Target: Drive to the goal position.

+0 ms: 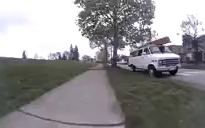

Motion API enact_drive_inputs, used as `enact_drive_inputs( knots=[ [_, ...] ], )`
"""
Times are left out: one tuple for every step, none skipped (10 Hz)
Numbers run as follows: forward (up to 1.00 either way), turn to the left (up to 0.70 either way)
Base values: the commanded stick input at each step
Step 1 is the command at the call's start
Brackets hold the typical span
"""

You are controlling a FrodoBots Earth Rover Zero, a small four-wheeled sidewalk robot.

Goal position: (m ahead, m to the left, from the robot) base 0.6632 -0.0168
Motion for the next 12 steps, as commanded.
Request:
enact_drive_inputs(
  knots=[
    [1.0, 0.1],
    [1.0, 0.16],
    [1.0, 0.2],
    [1.0, 0.24],
    [1.0, 0.28],
    [1.0, 0.32],
    [0.59, 0.19],
    [0.16, 0.05],
    [0.0, 0.0],
    [0.0, 0.0],
    [0.0, 0.0],
    [0.0, 0.0]
  ],
)
